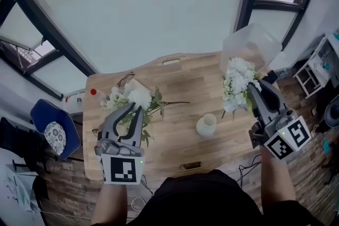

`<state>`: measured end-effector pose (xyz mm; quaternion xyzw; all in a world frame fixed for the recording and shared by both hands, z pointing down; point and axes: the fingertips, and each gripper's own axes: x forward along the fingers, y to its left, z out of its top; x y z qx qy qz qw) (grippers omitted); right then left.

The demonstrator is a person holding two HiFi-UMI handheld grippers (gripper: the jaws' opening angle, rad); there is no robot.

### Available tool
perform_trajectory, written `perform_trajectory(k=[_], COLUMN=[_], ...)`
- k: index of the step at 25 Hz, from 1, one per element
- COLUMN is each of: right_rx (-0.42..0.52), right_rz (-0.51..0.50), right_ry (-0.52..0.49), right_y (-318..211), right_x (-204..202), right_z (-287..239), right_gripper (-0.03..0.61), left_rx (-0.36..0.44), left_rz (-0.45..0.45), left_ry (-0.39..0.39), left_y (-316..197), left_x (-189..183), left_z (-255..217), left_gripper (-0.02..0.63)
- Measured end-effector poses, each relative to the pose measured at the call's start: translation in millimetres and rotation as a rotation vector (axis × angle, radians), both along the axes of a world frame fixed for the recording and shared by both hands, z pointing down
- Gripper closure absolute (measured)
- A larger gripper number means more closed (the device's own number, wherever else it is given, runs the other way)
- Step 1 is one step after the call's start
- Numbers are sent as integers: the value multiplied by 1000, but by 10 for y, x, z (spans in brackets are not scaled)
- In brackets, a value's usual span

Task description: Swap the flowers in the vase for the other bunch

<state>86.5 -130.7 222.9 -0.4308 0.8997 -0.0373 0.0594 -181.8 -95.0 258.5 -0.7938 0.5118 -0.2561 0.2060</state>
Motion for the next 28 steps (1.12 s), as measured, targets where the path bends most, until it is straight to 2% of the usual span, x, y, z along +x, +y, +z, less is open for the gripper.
perform_trajectory(k=[3,9,19,28], right_rx=[29,37,11,-38], right_rz=[30,68,156,200], right_ry=[-5,2,-29,-32], right_y=[-8,17,117,192], right_x=[76,243,691,960], right_z=[-90,-104,55,258], right_gripper=[497,497,497,497], left_rx=[-4,-20,-22,-71], left_rz=[45,99,196,212], left_ry=[38,38,-8,-23], left_y=[-34,-53,27,96], left_x=[64,269,661,860], left_z=[-29,-52,-105,81], left_gripper=[561,561,561,561])
